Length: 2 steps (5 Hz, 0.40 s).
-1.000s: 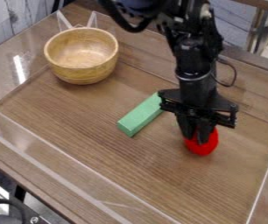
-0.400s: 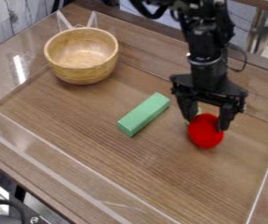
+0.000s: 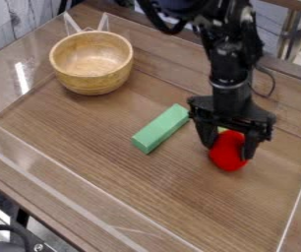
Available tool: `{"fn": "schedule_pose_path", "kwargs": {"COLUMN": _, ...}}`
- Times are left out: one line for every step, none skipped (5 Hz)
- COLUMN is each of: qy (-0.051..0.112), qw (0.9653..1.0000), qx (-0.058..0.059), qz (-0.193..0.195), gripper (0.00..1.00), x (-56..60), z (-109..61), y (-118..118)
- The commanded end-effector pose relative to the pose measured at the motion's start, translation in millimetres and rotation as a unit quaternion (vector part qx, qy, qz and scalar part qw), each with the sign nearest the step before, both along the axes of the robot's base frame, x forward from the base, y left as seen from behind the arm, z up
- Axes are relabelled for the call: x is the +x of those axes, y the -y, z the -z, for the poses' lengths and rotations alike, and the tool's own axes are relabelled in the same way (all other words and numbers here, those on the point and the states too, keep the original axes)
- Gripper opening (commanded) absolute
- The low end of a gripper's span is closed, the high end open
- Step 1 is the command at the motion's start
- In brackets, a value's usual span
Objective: Move the red fruit to the right
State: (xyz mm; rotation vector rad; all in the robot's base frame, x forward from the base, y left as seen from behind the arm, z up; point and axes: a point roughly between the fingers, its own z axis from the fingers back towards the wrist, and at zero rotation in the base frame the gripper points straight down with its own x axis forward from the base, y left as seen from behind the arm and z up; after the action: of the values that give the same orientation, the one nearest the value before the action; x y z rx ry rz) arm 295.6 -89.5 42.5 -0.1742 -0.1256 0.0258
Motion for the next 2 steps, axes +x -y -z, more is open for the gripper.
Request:
{"fn": "schedule_pose_path", "kwargs": {"qy": 0.037, "qw": 0.9993, "qx": -0.008, "qz": 0.002, "gripper": 1.0, "x": 5.5, "z": -24.3, "y": 7.9}}
{"fn": "schedule_pose_path", "kwargs": {"qy": 0.04, "qw": 0.9992, "qx": -0.007, "qz": -0.002, "gripper": 1.0, "x": 7.9, "z": -29.0, "y": 9.5}}
